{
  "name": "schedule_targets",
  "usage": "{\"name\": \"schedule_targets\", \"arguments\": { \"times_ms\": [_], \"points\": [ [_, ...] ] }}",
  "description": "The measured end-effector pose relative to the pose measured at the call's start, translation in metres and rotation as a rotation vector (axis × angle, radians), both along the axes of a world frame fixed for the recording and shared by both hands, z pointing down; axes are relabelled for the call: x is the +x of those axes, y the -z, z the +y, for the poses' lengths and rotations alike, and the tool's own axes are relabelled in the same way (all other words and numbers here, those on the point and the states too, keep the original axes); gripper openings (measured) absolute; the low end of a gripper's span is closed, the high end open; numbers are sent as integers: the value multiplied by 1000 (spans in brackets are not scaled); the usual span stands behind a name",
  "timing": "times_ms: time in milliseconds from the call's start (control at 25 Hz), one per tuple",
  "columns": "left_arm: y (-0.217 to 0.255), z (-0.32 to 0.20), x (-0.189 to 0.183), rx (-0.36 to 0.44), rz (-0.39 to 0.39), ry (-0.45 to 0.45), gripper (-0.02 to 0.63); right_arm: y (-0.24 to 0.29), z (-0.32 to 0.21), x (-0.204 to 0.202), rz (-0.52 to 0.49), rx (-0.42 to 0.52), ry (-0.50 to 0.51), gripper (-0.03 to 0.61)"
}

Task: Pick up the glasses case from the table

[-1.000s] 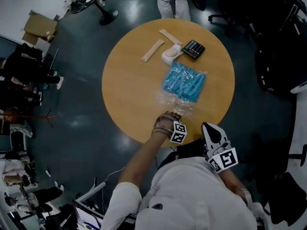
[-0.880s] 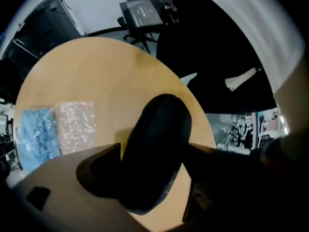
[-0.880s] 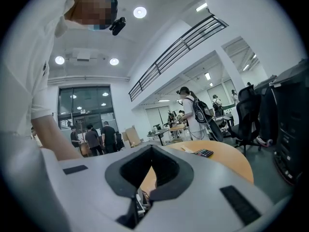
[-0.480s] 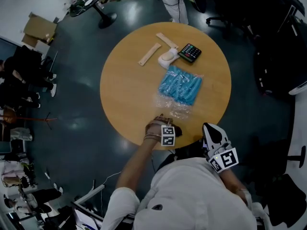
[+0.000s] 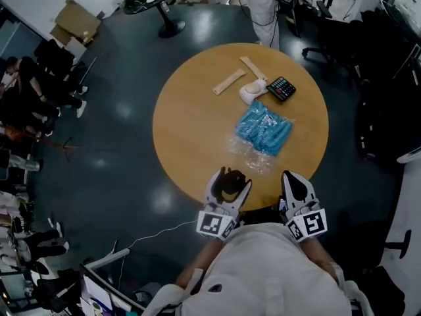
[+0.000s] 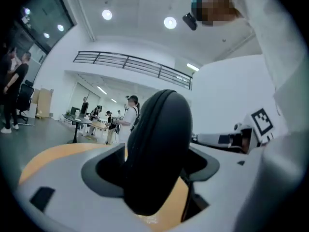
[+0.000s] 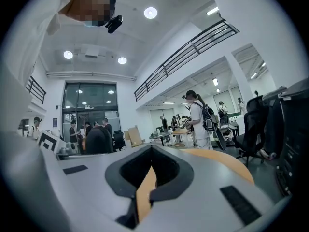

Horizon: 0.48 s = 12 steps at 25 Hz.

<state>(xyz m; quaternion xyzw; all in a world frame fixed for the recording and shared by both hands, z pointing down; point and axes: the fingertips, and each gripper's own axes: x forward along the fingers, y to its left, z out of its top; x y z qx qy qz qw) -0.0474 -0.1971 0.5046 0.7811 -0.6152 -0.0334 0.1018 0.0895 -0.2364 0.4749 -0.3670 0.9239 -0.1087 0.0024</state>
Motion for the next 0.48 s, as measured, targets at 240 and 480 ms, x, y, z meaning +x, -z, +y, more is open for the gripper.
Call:
{"name": "schedule_targets", "arguments": {
  "times_ms": [240,480],
  "points": [
    [41,8,0,148,8,4,360,0,8,-24,37,6,59,15],
    [49,8,-12,167,71,33,356,-6,12,-29,61,3,77,15]
  ]
}}
